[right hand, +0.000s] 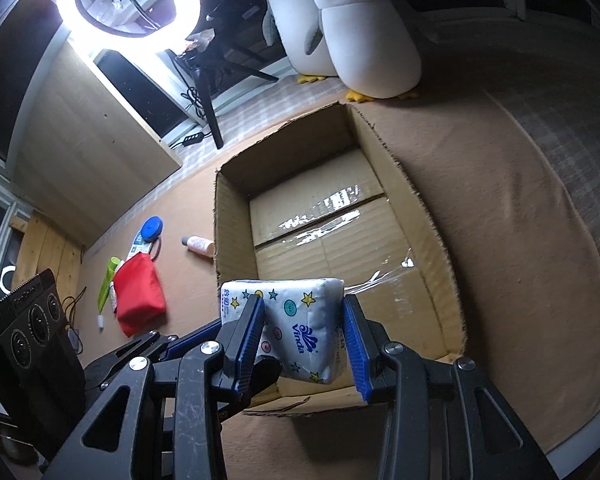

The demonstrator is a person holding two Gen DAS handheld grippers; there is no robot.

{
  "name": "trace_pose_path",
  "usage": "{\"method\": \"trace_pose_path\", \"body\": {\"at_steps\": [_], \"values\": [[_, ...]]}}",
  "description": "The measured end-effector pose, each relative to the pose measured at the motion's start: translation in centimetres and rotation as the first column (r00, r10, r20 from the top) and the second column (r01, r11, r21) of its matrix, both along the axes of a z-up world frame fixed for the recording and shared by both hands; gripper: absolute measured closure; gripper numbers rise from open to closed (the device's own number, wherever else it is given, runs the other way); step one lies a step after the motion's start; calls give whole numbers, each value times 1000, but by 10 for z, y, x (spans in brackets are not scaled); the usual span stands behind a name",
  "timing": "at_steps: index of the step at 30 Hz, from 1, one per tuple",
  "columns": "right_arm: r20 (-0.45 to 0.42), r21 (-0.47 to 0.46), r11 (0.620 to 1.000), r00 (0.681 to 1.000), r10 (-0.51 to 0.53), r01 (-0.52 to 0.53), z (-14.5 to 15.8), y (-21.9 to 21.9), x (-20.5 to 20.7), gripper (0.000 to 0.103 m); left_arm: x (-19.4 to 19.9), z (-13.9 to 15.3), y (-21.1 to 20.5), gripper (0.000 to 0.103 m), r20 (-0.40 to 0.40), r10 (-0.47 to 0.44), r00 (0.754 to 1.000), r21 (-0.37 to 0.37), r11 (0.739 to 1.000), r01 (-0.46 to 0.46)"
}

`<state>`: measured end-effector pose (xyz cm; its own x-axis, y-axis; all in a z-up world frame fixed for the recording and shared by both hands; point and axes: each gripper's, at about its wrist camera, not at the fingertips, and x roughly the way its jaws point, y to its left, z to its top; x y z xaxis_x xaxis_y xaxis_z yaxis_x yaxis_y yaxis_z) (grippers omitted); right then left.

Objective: Organize objects
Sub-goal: 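Lift the tissue pack with the right gripper and drop it into the cardboard box, then move the left gripper to the red pouch and close on it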

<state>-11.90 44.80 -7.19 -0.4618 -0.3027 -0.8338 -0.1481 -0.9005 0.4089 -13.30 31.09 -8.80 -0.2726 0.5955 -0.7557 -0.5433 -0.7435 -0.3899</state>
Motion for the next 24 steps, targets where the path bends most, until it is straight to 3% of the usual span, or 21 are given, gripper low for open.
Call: {"method": "trace_pose_path", "body": {"at_steps": [4, 14, 24], "values": [[-6, 12, 1000, 1000, -22, 22, 1, 4, 1, 46, -5, 1, -12, 41, -14, 23, 1000, -16, 1000, -23], [-36, 10, 1000, 999, -7, 7, 6, -12, 3, 46, -31, 6, -89, 41, -28, 168, 985, -68, 983, -170], [-93, 100, 993, 993, 68, -58, 15, -70, 7, 46, -67, 1, -197, 40, 3, 367, 930, -108, 925, -364]]}}
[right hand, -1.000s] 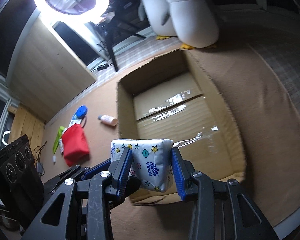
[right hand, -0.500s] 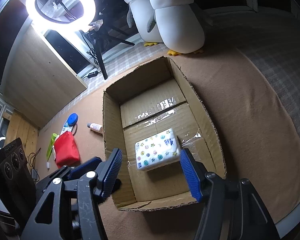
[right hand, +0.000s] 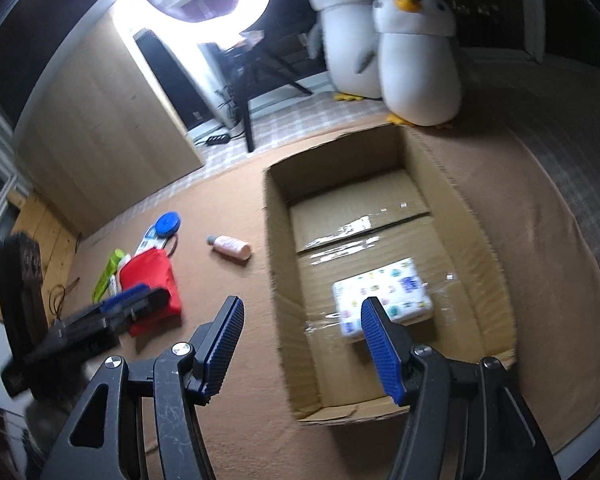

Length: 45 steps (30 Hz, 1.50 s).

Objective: Organize objects
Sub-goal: 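Move the left gripper to the red pouch and close on it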

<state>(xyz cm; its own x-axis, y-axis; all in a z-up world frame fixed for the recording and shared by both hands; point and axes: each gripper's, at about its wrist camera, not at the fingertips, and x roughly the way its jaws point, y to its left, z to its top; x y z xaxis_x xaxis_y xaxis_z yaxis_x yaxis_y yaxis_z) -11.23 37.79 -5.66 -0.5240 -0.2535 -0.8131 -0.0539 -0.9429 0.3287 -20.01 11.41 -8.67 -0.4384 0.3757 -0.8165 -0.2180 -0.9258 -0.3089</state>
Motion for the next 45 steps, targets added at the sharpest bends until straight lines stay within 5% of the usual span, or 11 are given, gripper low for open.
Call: {"method": "trace_pose_path", "body": {"at_steps": [8, 20, 32, 45], "values": [[7, 35, 997, 998, 63, -63, -6, -45, 7, 46, -40, -8, -68, 40, 45, 136, 990, -7, 991, -135], [50, 39, 997, 997, 64, -66, -15, -65, 20, 46, -98, -41, -89, 40, 104, 195, 975, -91, 978, -186], [49, 36, 998, 997, 52, -54, -13, -60, 18, 46, -68, -56, -59, 40, 130, 120, 984, -92, 990, -109], [59, 13, 995, 994, 95, -96, -22, -69, 10, 46, 4, -66, -3, 40, 85, -69, 994, -123, 989, 79]]}}
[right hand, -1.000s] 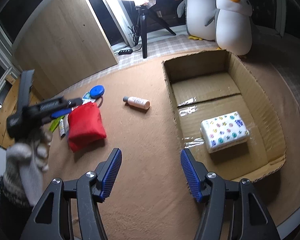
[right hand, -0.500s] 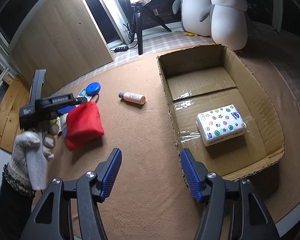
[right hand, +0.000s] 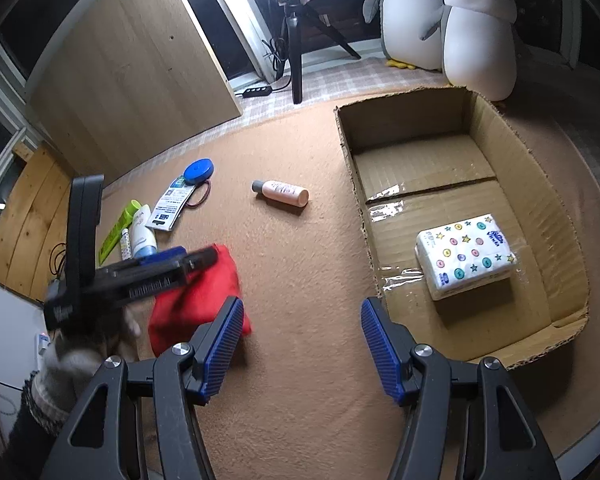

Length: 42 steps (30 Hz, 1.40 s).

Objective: Organize objects
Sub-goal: 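Move the left gripper to the red pouch and close on it, then lift the red pouch with the left gripper while the right gripper also grips it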

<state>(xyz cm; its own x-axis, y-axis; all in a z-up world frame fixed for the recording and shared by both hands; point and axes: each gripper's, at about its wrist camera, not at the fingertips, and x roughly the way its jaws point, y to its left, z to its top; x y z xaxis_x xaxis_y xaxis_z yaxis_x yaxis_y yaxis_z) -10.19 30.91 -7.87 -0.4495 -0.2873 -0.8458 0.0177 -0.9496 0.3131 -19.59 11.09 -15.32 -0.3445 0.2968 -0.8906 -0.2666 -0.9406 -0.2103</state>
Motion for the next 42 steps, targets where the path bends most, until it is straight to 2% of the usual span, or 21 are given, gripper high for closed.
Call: {"method": "trace_pose_path", "body": {"at_steps": [7, 11, 13, 14, 15, 16, 18, 20, 23, 28, 36, 42], "values": [[5, -15, 1000, 1000, 15, -15, -5, -1, 1, 46, 30, -3, 16, 40, -6, -74, 997, 23, 997, 74], [12, -33, 999, 1000, 27, -27, -9, -2, 2, 45, 37, 5, 11, 39, -9, -55, 998, 37, 998, 55], [19, -43, 998, 999, 40, -39, -12, -4, 1, 45, 42, 15, 2, 37, -20, -31, 999, 54, 998, 32], [20, -47, 998, 999, 49, -48, -13, -6, 1, 45, 46, 20, -2, 33, -30, -26, 999, 60, 998, 28], [19, -51, 997, 998, 63, -62, -14, -9, 0, 43, 52, 26, -8, 27, -42, -22, 999, 59, 998, 24], [17, -51, 996, 997, 70, -69, -14, -10, 1, 39, 56, 29, -11, 25, -48, -22, 999, 54, 998, 24], [7, -47, 995, 996, 85, -85, -16, -15, 1, 37, 64, 31, -21, 24, -46, -17, 999, 46, 999, 19], [11, -50, 993, 994, 108, -107, -19, -20, 0, 37, 72, 31, -32, 23, -25, -1, 1000, 61, 998, 3], [29, -53, 987, 987, 156, -154, -25, -31, -2, 37, 82, 23, -45, 22, 37, 27, 999, 124, 992, -32], [99, -93, 971, 969, 227, -218, -39, -47, -9, 37, 96, 10, -45, 22, 101, 14, 995, 187, 982, -33], [185, -115, 948, 931, 314, -296, -60, -68, -19, 37, 98, 2, -32, 22, 121, -18, 992, 216, 976, -9], [204, -141, 937, 916, 345, -321, -64, -74, -20, 37, 99, -1, -26, 23, 125, -29, 992, 224, 975, 0]]}}
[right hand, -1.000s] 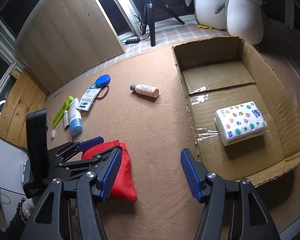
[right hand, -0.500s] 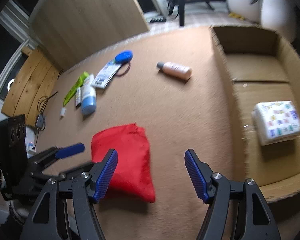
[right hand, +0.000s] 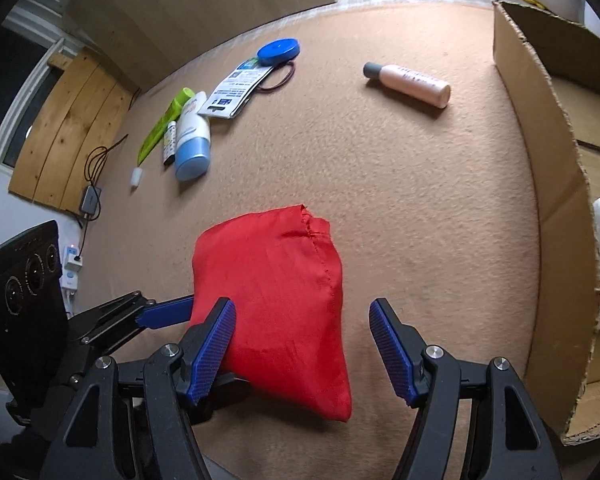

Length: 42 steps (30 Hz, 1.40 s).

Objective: Organize objects
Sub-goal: 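Lift the red pouch with the left gripper while the right gripper also grips it, then carry the red pouch with the right gripper and release it into the box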

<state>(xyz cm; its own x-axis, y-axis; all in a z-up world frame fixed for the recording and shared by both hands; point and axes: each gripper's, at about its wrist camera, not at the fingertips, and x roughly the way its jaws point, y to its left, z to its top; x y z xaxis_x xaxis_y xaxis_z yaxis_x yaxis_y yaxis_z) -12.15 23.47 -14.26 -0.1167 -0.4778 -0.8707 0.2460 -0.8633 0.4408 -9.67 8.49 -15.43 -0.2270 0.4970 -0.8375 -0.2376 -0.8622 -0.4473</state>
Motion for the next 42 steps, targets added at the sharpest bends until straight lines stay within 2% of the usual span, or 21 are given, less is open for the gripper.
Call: {"method": "trace_pose_path", "body": {"at_steps": [11, 20, 24, 32, 42], "values": [[29, -27, 999, 999, 43, -42, -1, -6, 2, 37, 1, -1, 4, 29, -8, -7, 1000, 10, 1000, 7], [-12, -7, 999, 998, 54, -54, 8, -8, 7, 37, -1, 4, 11, 30, -34, 3, 999, 22, 1000, -2], [-36, -17, 999, 999, 27, -28, 17, -2, 6, 37, -3, 14, 19, 30, -57, -12, 998, 21, 1000, 13], [-118, -23, 1000, 993, -21, 18, 49, 24, -1, 38, -24, 50, 52, 30, -144, -55, 988, 39, 997, 62], [-208, -32, 993, 971, -116, 112, 87, 88, -26, 37, -62, 84, 126, 30, -242, -133, 961, 38, 989, 146]]}}
